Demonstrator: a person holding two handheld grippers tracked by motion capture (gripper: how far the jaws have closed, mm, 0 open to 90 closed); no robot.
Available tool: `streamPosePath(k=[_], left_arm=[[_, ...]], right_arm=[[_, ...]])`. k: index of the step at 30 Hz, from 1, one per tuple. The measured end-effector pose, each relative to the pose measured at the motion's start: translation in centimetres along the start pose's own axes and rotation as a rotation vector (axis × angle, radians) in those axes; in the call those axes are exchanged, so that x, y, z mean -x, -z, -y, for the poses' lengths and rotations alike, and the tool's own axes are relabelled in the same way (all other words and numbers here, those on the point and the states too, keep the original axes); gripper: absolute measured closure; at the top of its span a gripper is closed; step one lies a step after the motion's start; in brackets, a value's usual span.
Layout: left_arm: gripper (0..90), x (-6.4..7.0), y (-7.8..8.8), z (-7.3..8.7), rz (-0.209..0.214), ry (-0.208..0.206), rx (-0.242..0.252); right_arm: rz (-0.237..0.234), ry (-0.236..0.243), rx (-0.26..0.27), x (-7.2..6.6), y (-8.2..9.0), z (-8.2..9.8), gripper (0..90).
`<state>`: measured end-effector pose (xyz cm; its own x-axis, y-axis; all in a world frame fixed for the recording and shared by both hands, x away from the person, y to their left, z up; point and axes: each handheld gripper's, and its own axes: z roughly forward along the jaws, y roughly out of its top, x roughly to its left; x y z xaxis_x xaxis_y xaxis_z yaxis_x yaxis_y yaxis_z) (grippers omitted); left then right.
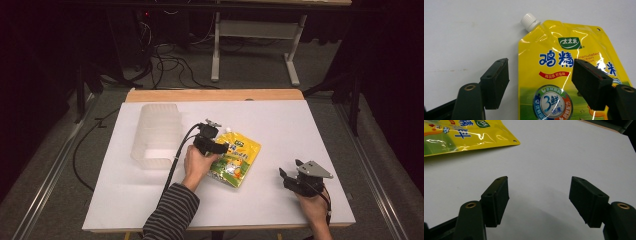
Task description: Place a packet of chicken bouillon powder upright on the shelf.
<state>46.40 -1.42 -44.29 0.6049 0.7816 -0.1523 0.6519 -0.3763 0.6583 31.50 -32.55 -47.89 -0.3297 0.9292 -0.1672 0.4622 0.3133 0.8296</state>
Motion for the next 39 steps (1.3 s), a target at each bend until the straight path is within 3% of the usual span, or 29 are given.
streamPosePath(k=[17, 26, 29, 32, 34, 37, 39], left_arm=[[30.1, -1.1, -2.5, 0.3, 0.016, 0.069, -0.062], [33.7, -0.8, -2.5, 0.3, 0.020, 0.056, -0.068], [43.7, -0.6, -2.4, 0.3, 0.049, 0.054, -0.074], [47.3, -0.5, -2.3, 0.2, 0.048, 0.059, -0.086], [53.2, -0.7, -2.2, 0.2, 0.062, 0.075, -0.094], [60.4, -0.6, -2.2, 0.2, 0.063, 0.072, -0.100], [67.0, -0.7, -2.1, 0.2, 0.087, 0.066, -0.112]], right_arm=[[0.004, 0.016, -0.011, -0.2, -0.1, 0.0, 32.8], [0.001, 0.029, -0.013, -0.2, -0.1, -0.1, 32.7], [0.000, 0.029, -0.010, -0.2, -0.1, -0.1, 32.7], [0.001, 0.030, -0.012, -0.3, -0.1, 0.0, 32.7], [0.000, 0.032, -0.014, -0.3, -0.1, -0.1, 32.5], [0.001, 0.030, -0.015, -0.3, -0.1, 0.0, 32.6], [0.002, 0.035, -0.016, -0.3, -0.2, -0.1, 32.6]])
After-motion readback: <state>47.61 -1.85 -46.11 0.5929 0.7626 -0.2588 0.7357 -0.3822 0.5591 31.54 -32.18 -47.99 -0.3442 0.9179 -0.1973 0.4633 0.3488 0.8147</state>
